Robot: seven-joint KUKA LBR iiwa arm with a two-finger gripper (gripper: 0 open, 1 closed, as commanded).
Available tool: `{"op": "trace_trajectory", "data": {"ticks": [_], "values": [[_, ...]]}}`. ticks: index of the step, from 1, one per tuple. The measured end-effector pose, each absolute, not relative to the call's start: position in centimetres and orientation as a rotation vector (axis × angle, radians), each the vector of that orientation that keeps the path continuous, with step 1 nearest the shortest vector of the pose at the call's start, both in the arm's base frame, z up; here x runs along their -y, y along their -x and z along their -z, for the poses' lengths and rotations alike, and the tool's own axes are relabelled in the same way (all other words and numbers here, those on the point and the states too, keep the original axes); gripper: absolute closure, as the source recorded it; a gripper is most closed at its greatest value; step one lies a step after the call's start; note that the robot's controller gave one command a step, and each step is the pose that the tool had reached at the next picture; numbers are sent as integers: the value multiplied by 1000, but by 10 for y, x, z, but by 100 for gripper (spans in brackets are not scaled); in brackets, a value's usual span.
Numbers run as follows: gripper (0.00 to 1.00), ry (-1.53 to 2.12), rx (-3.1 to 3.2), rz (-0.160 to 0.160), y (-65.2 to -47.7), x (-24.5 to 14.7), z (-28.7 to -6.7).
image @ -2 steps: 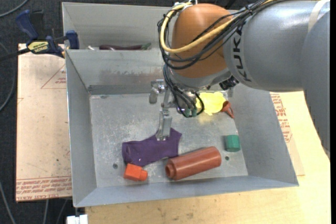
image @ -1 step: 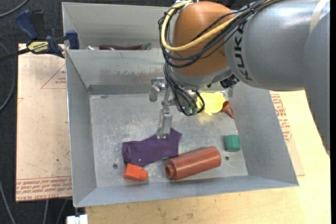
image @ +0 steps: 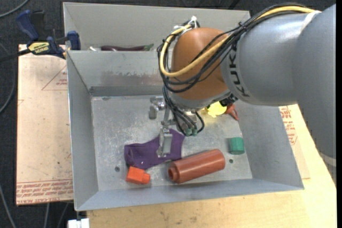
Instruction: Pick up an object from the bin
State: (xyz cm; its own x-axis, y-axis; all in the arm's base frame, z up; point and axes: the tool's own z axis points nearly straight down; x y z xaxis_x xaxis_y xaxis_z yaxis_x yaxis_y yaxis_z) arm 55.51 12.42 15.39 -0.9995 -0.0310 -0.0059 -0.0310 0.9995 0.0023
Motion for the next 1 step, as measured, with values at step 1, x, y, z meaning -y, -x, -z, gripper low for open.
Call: {"op": "trace_trajectory", "data": {"ticks": [1], "values": [[100,424,-3112,-5,-534,-143,-70]]}}
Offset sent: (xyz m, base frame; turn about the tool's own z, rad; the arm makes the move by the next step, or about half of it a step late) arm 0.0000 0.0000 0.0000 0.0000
